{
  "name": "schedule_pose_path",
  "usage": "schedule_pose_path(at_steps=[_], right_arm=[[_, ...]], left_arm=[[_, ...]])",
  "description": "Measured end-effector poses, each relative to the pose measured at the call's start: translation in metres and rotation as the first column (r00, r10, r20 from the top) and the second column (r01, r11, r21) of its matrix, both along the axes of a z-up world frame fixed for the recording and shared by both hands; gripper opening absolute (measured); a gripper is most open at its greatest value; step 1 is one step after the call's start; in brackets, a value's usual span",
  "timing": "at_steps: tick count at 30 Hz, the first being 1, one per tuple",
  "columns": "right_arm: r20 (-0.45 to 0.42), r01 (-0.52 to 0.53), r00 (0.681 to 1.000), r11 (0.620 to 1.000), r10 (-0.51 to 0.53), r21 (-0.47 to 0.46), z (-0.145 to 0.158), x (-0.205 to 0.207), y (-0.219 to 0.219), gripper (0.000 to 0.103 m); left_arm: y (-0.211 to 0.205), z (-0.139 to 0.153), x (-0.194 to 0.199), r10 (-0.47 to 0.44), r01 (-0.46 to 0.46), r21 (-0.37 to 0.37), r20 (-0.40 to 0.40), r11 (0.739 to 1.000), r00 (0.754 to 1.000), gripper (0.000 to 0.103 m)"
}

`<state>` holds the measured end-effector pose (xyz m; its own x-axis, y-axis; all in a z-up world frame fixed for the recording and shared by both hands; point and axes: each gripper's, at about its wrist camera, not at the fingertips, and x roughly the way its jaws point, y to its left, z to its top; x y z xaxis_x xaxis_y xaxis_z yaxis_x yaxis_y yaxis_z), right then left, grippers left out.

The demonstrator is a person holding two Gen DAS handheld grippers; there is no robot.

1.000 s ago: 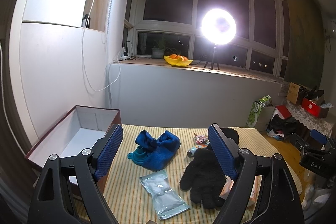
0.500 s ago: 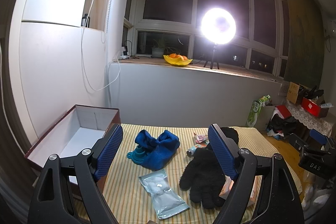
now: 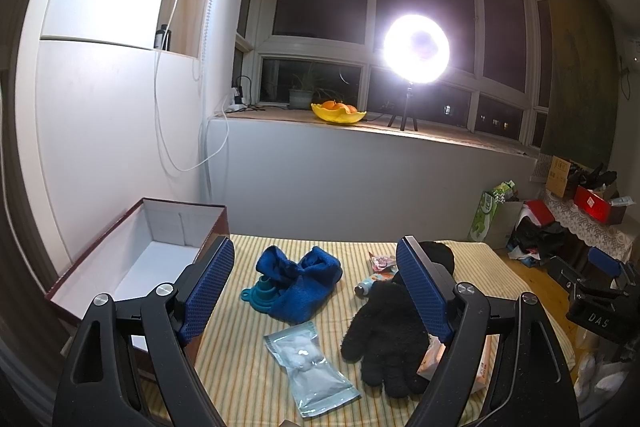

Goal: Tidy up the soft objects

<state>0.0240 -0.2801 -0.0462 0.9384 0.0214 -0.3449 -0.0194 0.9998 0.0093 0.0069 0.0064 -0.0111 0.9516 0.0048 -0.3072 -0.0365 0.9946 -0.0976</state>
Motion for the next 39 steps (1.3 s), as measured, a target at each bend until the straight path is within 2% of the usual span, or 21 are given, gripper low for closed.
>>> schedule_pose_path(at_steps=[20,31,39], right_arm=[[-0.023,0.000,1.000,1.000,0.000,0.002,-0.005,0.007,-0.003,0.102],[-0.093,-0.042,0.995,0.998,0.046,0.042,-0.017,0.017,-0.013,0.102],[-0.162,-0.131,0.976,0.986,0.147,0.104,-0.030,0.030,-0.023,0.102]], left_arm=[[-0.006,-0.002,0.005,-0.011,0.011,-0.001,-0.027,1.000,1.000,0.083],[-0.008,-0.023,0.010,-0.043,0.038,-0.038,-0.128,0.999,0.991,0.083],[-0.022,-0.047,0.011,-0.129,0.113,-0.082,-0.224,0.990,0.966,0.083]])
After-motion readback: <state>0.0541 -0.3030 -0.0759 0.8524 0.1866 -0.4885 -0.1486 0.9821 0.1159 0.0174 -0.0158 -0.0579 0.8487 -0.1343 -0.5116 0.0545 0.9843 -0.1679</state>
